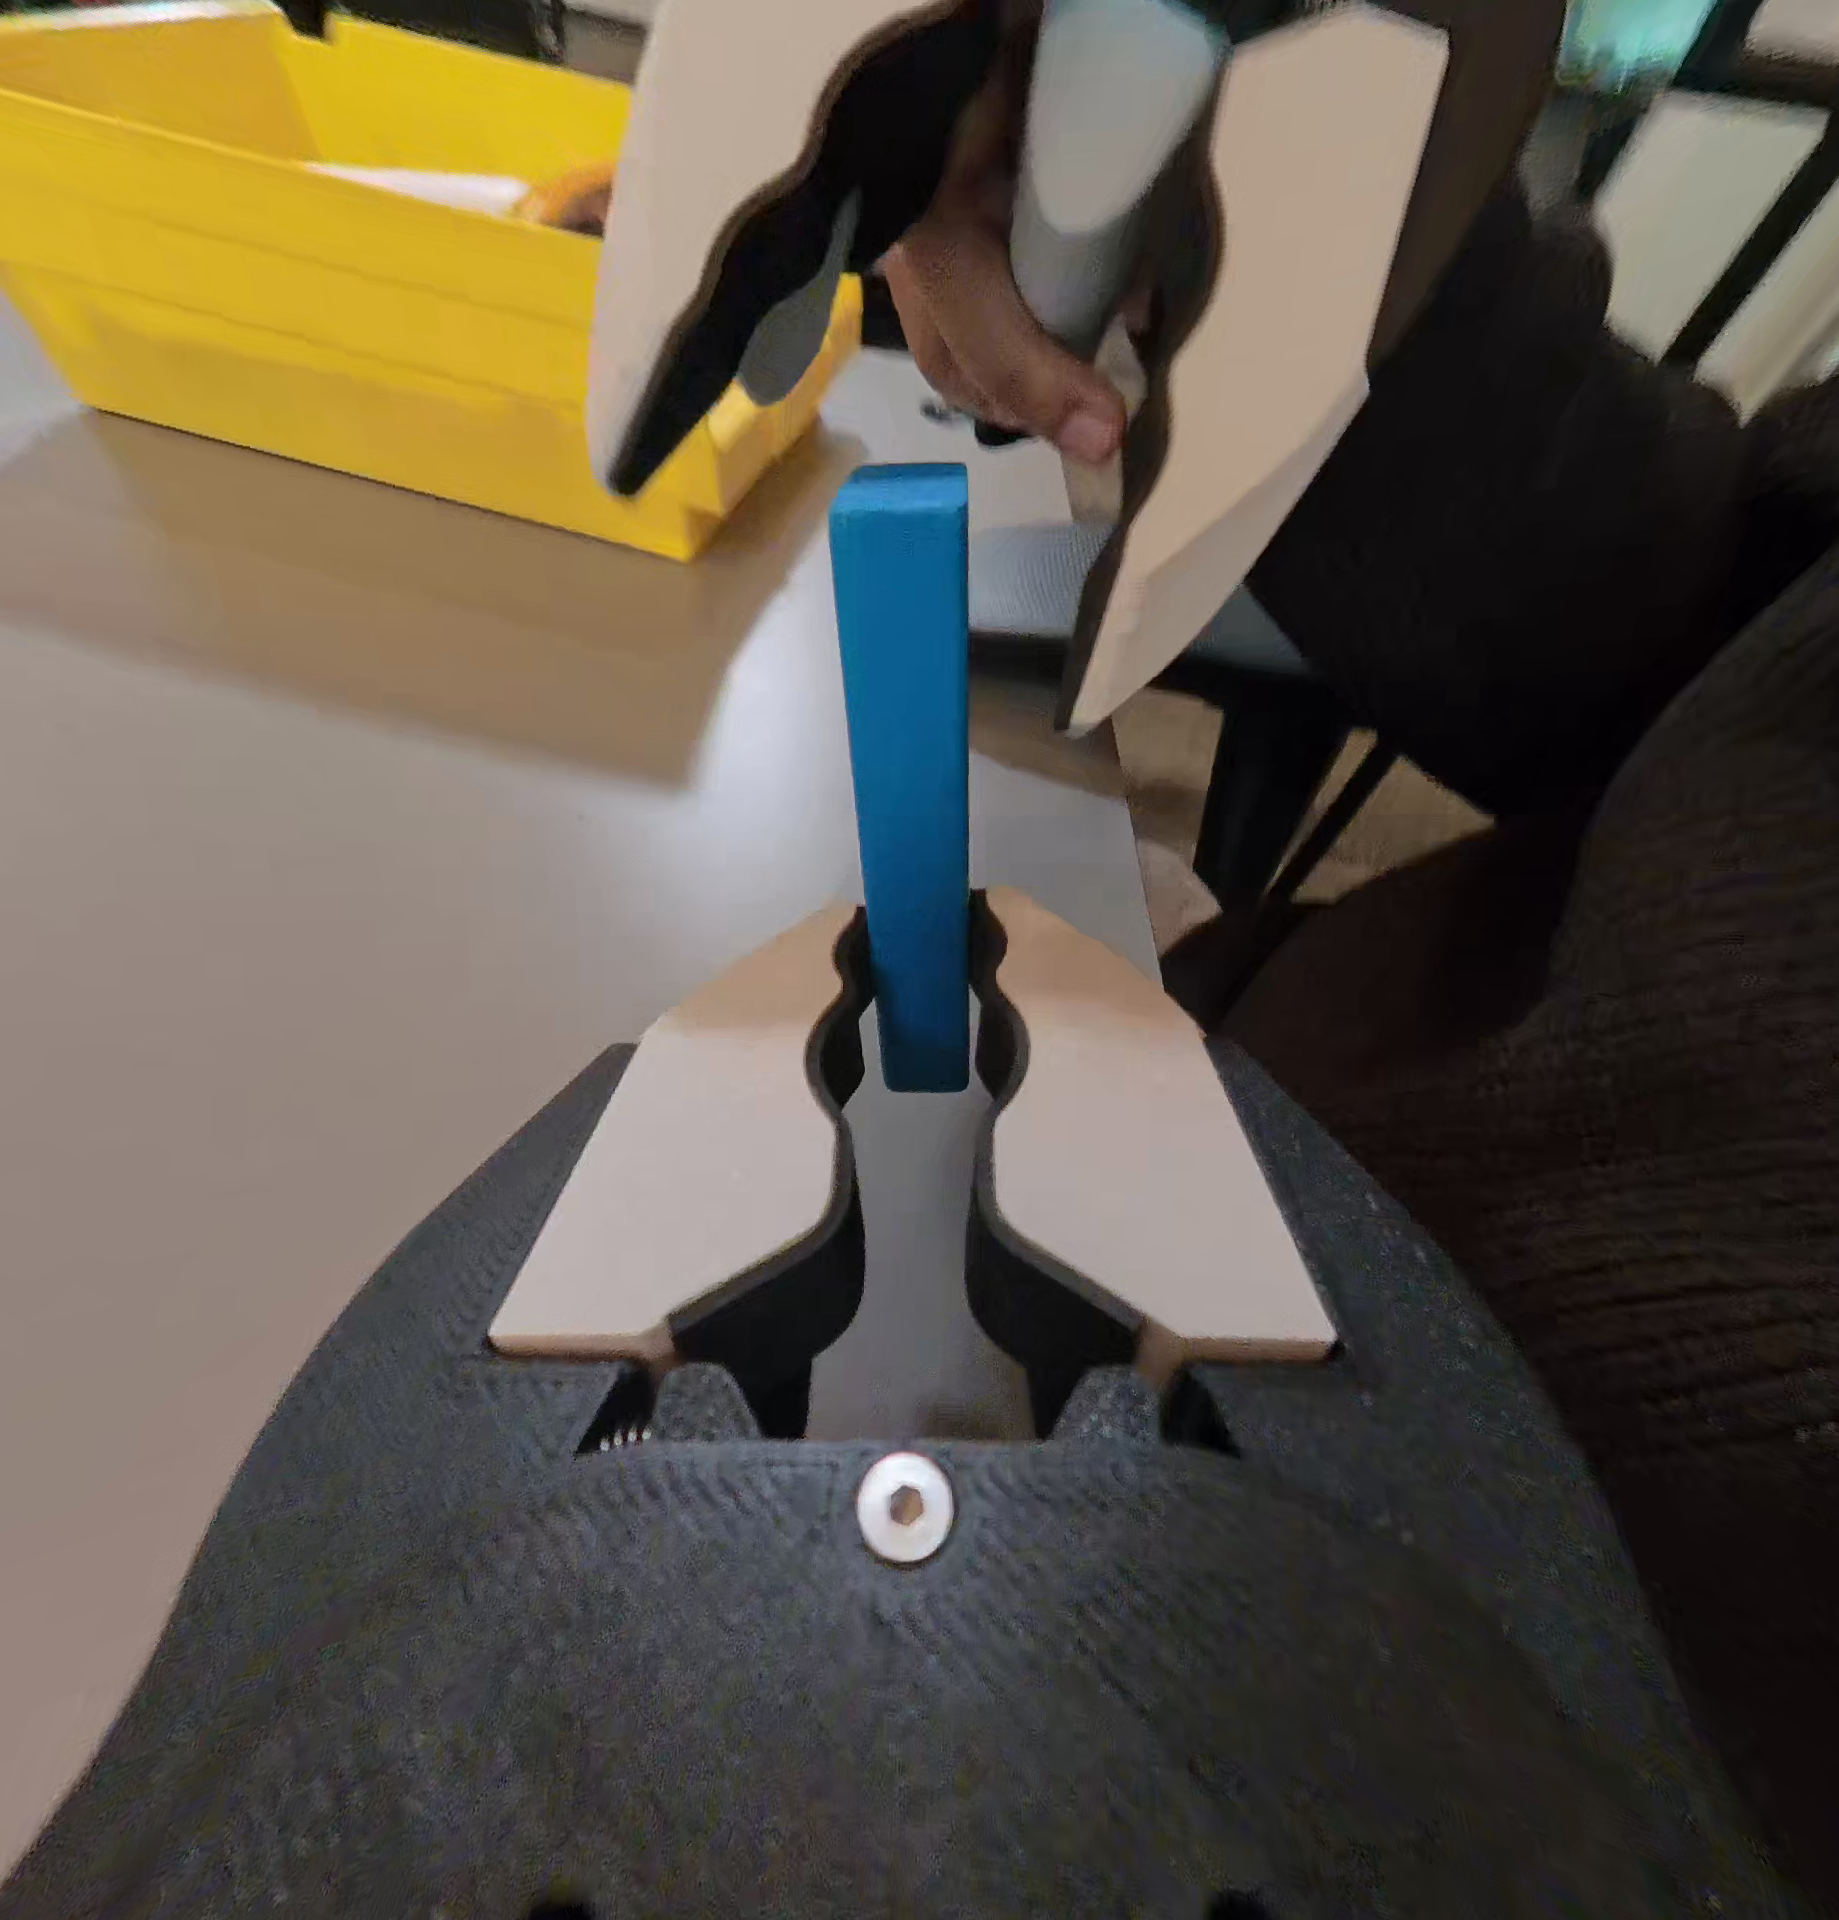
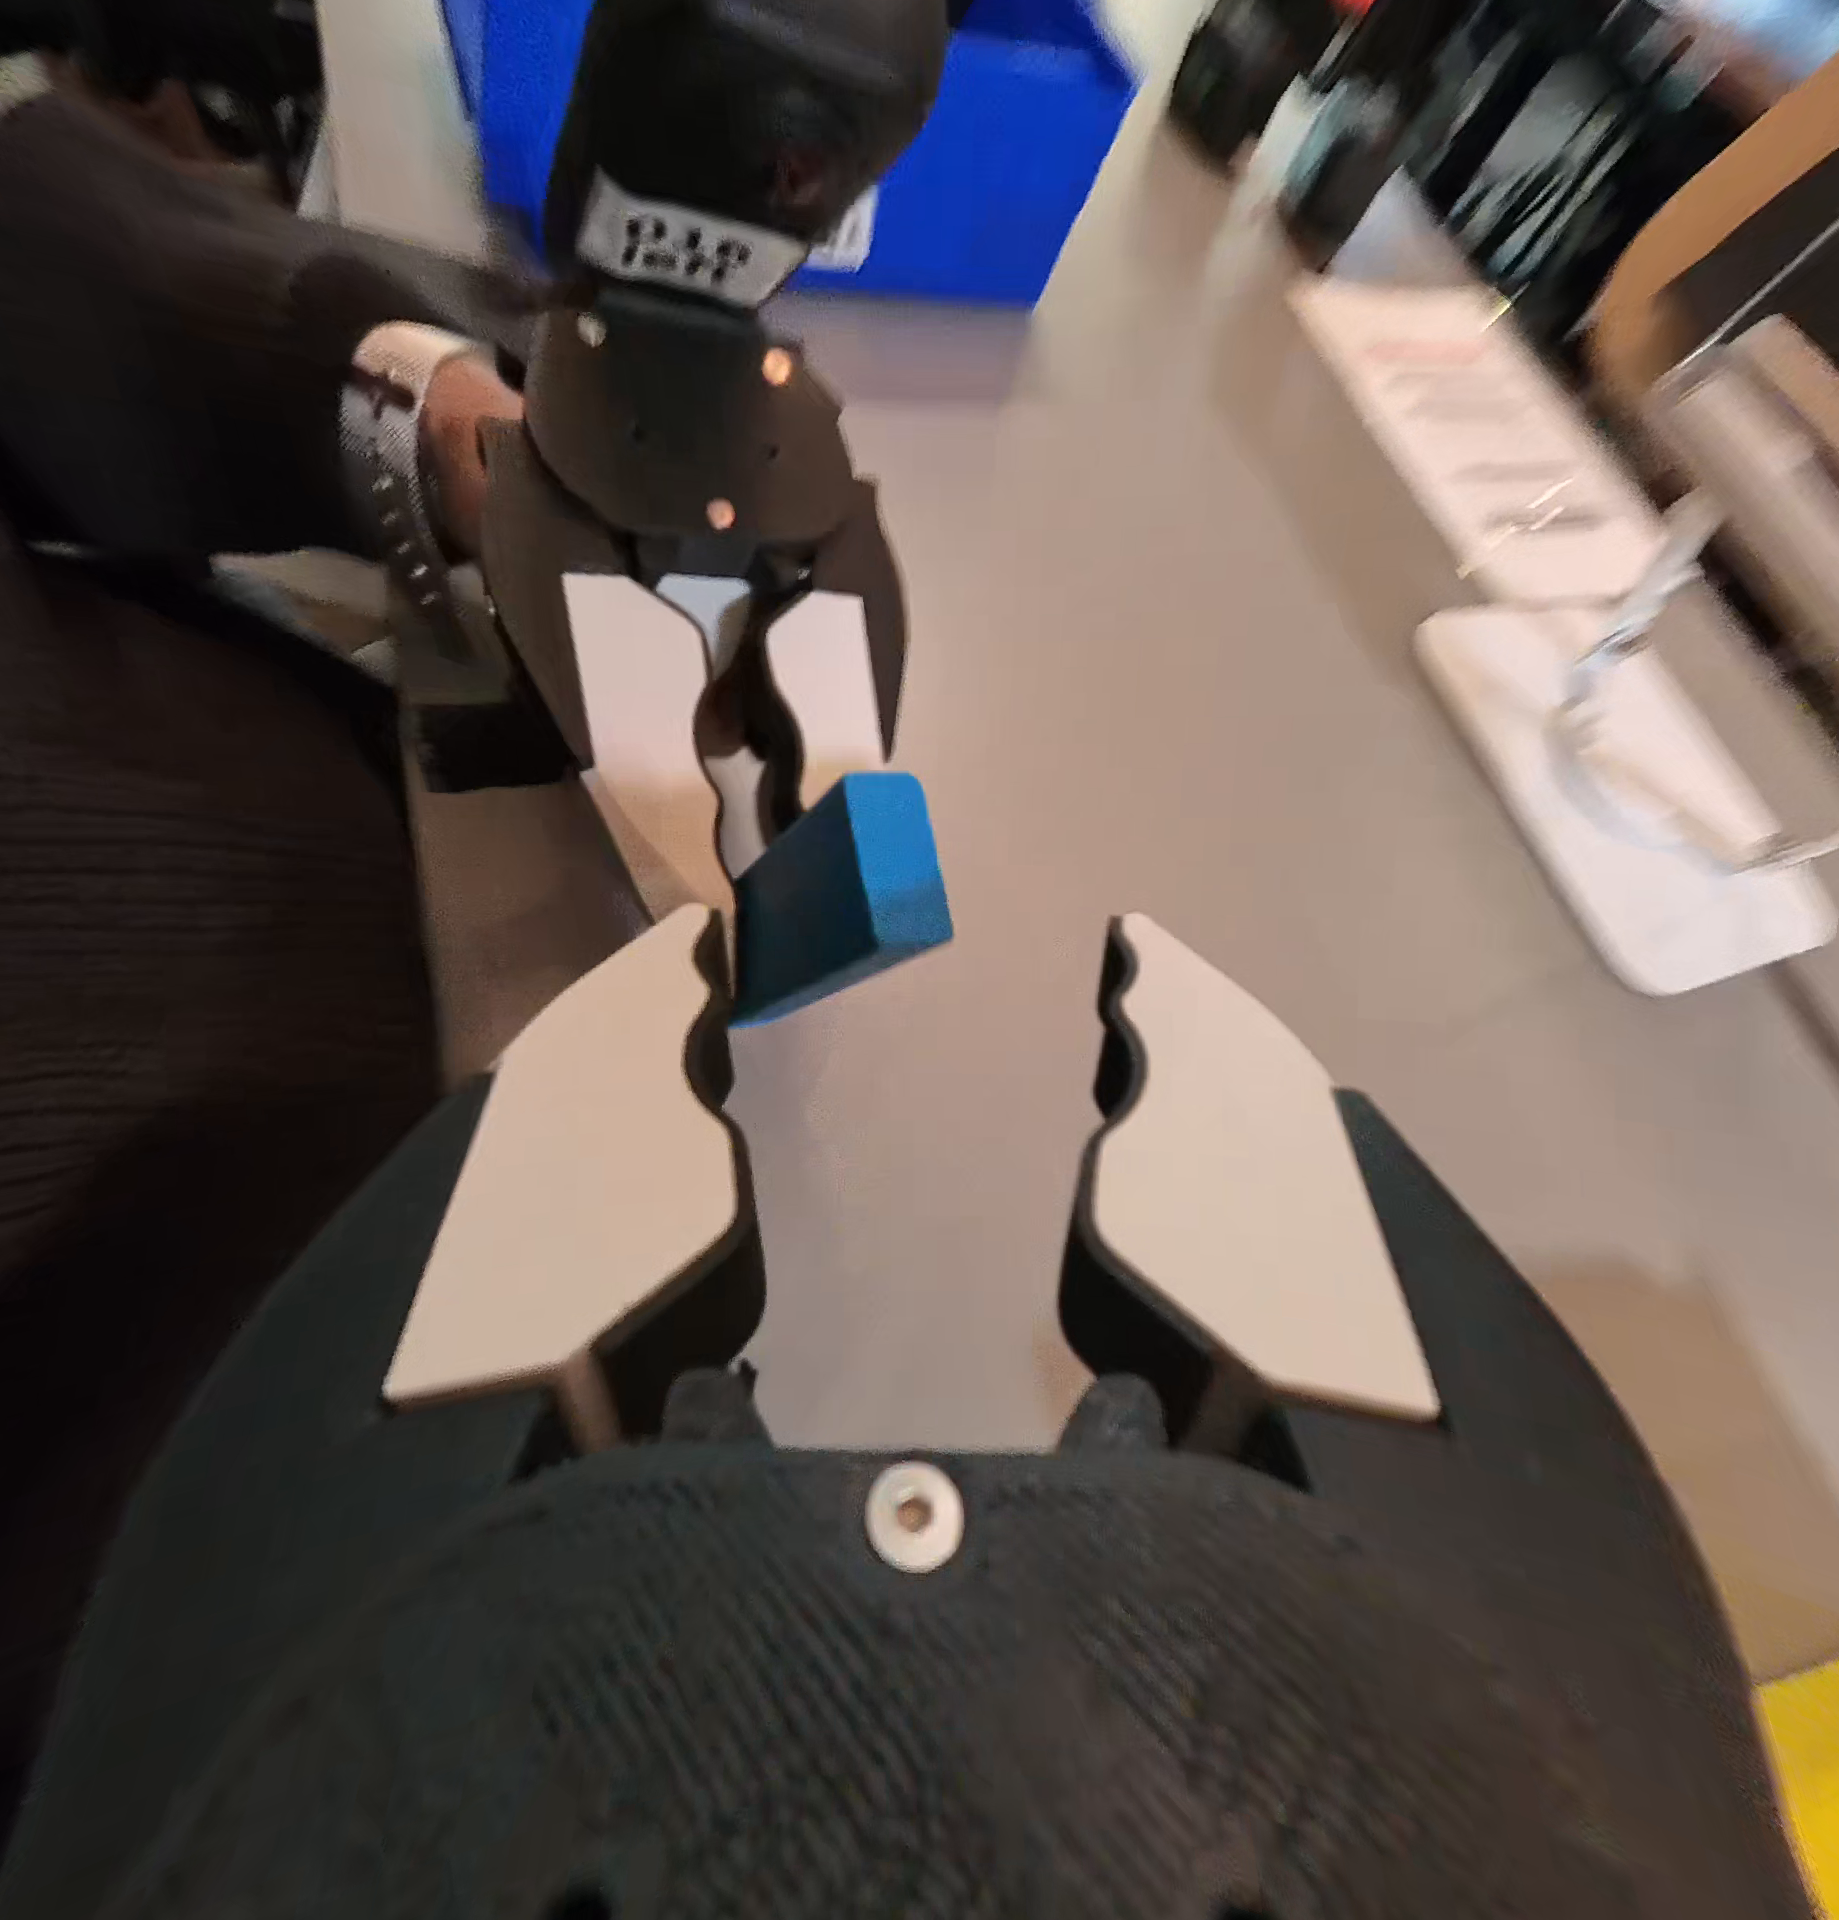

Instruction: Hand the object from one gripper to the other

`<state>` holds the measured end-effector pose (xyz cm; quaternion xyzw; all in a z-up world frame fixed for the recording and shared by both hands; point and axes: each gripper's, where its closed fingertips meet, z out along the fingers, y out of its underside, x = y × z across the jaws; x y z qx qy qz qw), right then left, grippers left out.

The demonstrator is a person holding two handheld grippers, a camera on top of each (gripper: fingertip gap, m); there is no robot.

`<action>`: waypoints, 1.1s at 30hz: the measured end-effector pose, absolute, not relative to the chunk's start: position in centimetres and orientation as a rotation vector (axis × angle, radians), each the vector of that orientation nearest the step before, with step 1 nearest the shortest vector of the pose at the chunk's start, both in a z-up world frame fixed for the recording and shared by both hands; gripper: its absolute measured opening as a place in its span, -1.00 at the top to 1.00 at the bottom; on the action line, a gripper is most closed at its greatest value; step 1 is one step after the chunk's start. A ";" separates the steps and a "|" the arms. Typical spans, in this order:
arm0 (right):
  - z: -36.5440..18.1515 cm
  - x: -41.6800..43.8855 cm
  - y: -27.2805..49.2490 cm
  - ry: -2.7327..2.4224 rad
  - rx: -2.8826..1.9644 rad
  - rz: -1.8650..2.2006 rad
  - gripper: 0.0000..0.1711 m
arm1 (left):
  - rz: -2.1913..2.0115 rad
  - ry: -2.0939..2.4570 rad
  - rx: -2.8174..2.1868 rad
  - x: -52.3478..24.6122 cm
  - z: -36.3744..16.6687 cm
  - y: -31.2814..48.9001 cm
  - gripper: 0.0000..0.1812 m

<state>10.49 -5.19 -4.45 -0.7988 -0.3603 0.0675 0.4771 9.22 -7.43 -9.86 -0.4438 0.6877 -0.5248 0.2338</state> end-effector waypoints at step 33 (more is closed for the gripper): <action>-4.4 5.8 -3.3 -0.987 -1.481 0.163 -0.46 | -2.759 1.485 -1.558 6.7 -4.5 -8.4 0.80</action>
